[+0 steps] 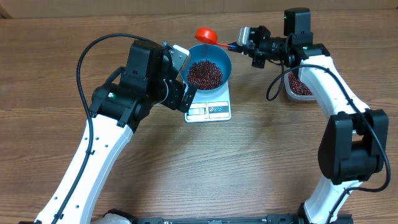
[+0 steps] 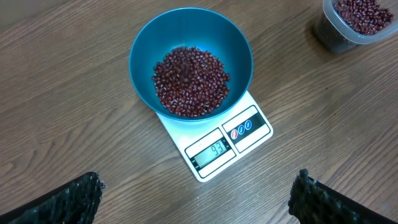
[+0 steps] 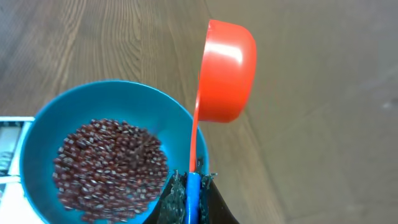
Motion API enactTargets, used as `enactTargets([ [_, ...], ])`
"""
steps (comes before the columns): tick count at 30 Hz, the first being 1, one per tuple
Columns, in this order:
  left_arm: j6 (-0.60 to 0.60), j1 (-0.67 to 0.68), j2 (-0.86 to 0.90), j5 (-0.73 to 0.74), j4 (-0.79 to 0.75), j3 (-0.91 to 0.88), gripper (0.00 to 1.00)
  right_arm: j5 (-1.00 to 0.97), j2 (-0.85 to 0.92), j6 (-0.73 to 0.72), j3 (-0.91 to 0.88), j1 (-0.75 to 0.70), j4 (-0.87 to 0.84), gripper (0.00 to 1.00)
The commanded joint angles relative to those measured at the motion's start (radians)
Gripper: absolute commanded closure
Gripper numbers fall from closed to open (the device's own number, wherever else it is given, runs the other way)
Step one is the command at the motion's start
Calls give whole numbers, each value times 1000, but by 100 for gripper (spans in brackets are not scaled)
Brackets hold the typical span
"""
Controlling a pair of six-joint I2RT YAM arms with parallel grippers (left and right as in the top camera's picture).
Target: Scoop item into bowl and weigh 150g on scale
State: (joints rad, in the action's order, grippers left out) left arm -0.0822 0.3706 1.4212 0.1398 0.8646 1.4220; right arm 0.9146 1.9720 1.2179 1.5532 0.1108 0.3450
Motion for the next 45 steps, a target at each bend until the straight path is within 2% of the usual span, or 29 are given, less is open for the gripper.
enactTargets([
  [1, -19, -6, -3, 14, -2, 10, 0, 2, -34, 77, 21, -6, -11, 96],
  [8, -19, -6, -3, 14, -2, 10, 0, 13, -35, 18, 21, -6, 108, 96],
  [10, -19, -6, -3, 14, -2, 10, 0, 51, -35, -131, 21, -6, 142, 96],
  [14, -19, -6, -3, 14, -1, 10, 0, 154, -51, -649, 21, -10, 122, 96],
  [17, -19, -6, -3, 14, -2, 10, 0, 187, -97, -1061, 21, -27, 45, 96],
  [19, -19, -5, -3, 14, -2, 10, 0, 187, -140, -1266, 21, -52, -14, 96],
  [22, -19, -6, -3, 14, -1, 10, 0, 185, -212, -1523, 22, -111, -60, 96],
  [27, -19, -6, -3, 14, -2, 10, 0, 159, -314, -1763, 22, -253, -3, 96],
  [32, -19, -6, -3, 14, -2, 10, 0, 10, -378, -1789, 22, -424, 221, 96],
  [38, -19, -6, -3, 14, -2, 10, 0, -286, -388, -1651, 22, -559, 540, 96],
  [42, -19, -6, -3, 14, -2, 10, 0, -558, -388, -1470, 22, -558, 650, 96],
  [45, -19, -6, -3, 14, -2, 10, 0, -709, -388, -1221, 22, -503, 681, 96],
])
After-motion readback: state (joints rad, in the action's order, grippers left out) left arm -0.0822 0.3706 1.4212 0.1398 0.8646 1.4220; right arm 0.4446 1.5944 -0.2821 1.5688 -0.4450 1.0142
